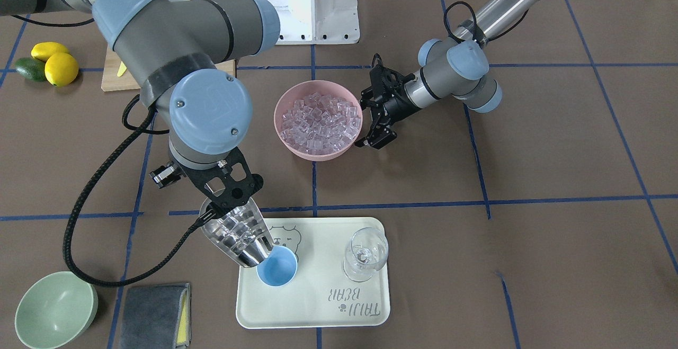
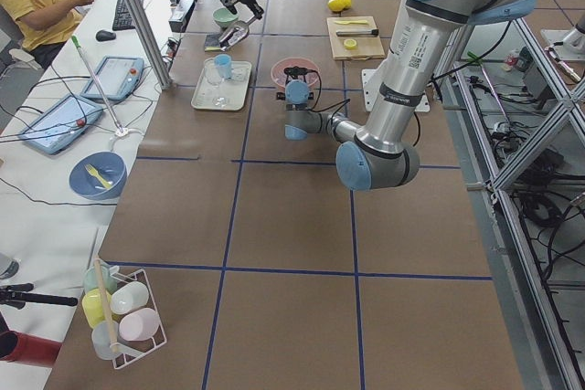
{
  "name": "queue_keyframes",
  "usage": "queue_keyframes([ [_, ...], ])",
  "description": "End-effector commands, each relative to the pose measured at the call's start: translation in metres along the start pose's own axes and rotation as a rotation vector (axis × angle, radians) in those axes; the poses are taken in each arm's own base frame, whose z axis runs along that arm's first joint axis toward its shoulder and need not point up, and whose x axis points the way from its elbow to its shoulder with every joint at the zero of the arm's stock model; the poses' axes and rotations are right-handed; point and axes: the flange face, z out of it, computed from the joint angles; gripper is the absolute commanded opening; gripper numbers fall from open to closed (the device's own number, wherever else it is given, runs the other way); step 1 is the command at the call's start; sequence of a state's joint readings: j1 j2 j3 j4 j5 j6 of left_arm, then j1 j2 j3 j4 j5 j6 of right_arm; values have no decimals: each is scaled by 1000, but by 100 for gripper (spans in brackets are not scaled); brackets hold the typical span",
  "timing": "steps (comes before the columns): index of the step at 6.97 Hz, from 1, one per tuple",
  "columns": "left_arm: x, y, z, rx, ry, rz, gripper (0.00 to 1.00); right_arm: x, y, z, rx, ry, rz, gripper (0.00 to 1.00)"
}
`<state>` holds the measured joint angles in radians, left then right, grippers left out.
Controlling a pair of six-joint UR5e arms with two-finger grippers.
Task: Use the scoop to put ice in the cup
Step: 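Tilt the scoop over the light-blue cup to pour the ice in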
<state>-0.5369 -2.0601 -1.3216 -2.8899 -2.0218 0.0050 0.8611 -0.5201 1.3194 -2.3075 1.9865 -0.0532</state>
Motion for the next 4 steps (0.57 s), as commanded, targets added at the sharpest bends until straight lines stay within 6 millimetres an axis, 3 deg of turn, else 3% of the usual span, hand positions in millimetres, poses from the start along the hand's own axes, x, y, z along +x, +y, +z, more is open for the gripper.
queue_keyframes([
  [1, 0, 0, 0, 1, 0, 0, 100, 10, -9, -7, -69, -8, -36, 0],
  [2, 0, 0, 0, 1, 0, 1, 100, 8, -16, -26, -110, -13, -46, 0],
  [4, 0, 0, 0, 1, 0, 1, 100, 13, -17, -33, -123, -17, -66, 0],
])
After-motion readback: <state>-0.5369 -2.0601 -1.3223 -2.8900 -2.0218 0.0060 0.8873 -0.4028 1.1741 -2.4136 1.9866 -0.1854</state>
